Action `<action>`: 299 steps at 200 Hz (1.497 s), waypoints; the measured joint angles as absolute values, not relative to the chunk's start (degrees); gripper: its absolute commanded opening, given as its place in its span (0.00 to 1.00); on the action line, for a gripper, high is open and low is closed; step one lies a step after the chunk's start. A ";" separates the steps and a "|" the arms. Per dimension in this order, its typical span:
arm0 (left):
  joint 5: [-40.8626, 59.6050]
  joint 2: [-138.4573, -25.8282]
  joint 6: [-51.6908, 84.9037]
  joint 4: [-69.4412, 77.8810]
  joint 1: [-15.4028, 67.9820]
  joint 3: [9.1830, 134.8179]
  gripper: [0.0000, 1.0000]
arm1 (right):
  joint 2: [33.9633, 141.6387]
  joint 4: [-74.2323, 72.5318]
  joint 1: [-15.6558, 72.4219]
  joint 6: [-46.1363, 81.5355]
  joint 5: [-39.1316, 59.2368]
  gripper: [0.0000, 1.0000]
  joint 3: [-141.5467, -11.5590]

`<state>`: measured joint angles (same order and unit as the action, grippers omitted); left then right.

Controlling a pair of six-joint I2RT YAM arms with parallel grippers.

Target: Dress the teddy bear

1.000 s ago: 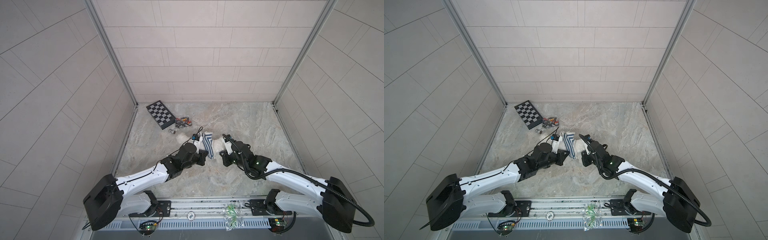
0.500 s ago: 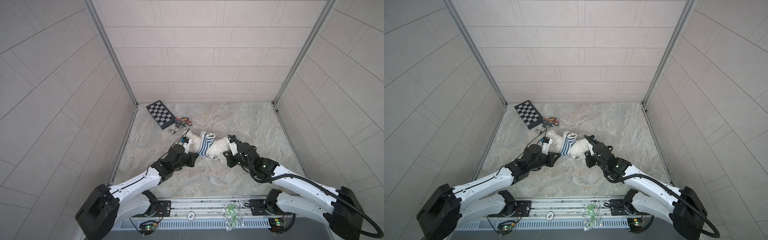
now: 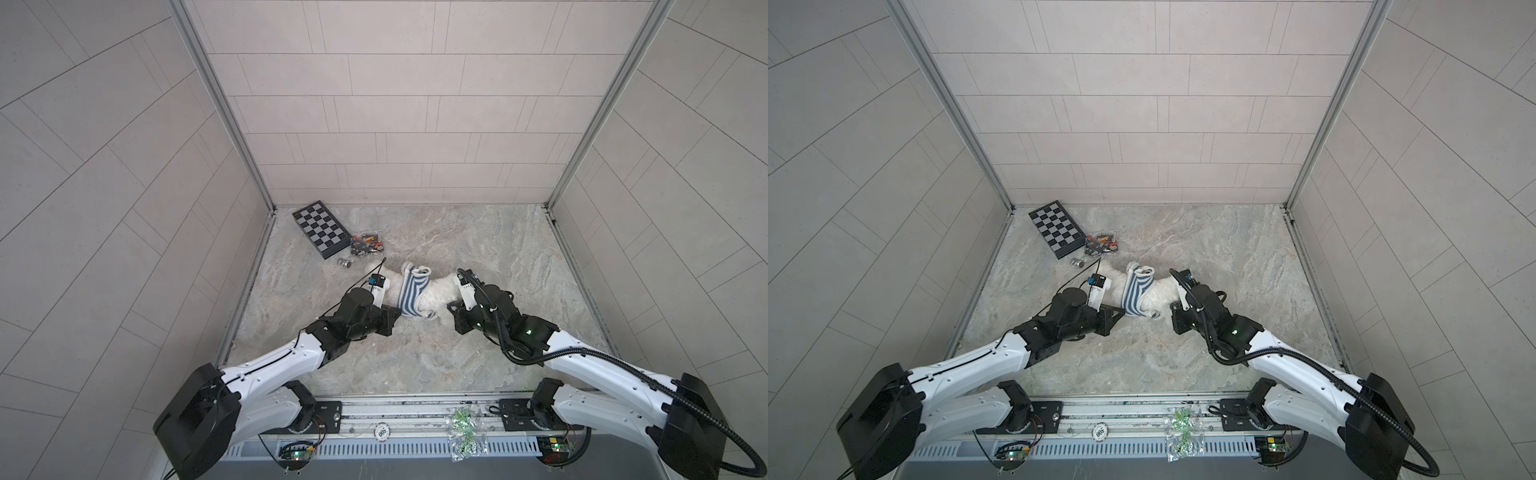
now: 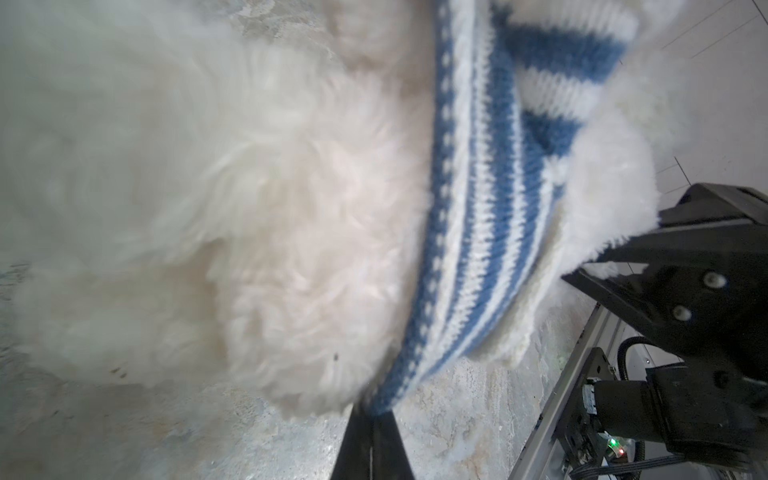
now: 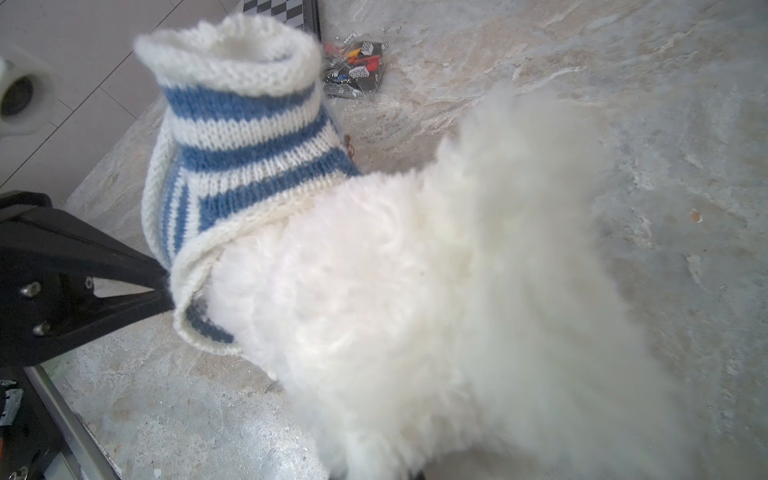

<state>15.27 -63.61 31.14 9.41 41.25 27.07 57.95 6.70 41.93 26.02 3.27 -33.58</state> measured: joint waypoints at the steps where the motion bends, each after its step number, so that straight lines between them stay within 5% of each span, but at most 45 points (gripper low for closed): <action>1: 15.25 -63.59 30.81 9.52 41.30 27.05 0.22 | 58.00 6.68 41.93 26.04 3.29 0.00 -33.58; 43: 12.47 -61.69 30.30 12.45 42.63 23.83 0.55 | 59.05 5.13 41.76 27.57 4.43 0.00 -33.26; 91: 10.00 -61.65 31.00 19.16 45.08 16.19 0.73 | 59.59 3.95 41.56 28.86 7.60 0.00 -33.26; 211: 4.93 -79.09 29.63 41.36 49.56 15.84 0.66 | 59.75 3.42 40.91 31.05 12.29 0.00 -33.26; 274: 4.16 -81.17 27.40 47.22 50.06 15.99 0.40 | 59.68 0.97 37.28 32.99 16.71 0.00 -32.86; 299: 4.08 -80.14 26.83 48.18 50.06 15.84 0.40 | 59.31 0.36 35.99 33.43 18.13 0.00 -32.60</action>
